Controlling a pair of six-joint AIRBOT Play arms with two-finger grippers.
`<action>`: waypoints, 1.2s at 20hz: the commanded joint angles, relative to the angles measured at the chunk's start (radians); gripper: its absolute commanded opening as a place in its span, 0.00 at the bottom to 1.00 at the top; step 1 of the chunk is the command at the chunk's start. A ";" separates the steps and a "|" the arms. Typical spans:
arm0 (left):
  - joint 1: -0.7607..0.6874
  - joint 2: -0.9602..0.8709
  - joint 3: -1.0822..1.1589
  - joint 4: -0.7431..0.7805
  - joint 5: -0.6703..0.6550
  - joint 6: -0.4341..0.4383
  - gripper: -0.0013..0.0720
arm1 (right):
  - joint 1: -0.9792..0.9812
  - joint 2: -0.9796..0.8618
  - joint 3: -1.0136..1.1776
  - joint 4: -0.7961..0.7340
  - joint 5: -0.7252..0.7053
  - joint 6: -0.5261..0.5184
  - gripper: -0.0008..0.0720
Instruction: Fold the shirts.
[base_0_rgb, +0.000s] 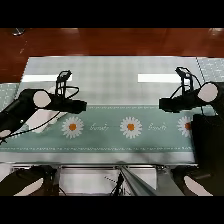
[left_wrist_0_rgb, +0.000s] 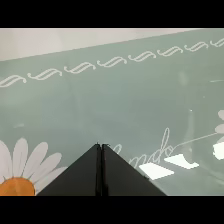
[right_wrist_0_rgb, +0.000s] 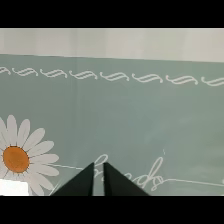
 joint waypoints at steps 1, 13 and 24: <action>0.008 -0.004 0.013 0.044 0.047 0.016 0.98 | 0.000 -0.002 0.000 -0.029 0.027 -0.004 0.88; 0.365 0.115 -0.029 0.347 -0.084 -0.048 0.98 | 0.000 -0.006 -0.015 -0.049 0.063 0.028 0.86; 0.407 -0.062 -0.142 0.298 0.104 -0.056 0.97 | 0.000 -0.006 -0.015 -0.045 0.053 0.047 0.86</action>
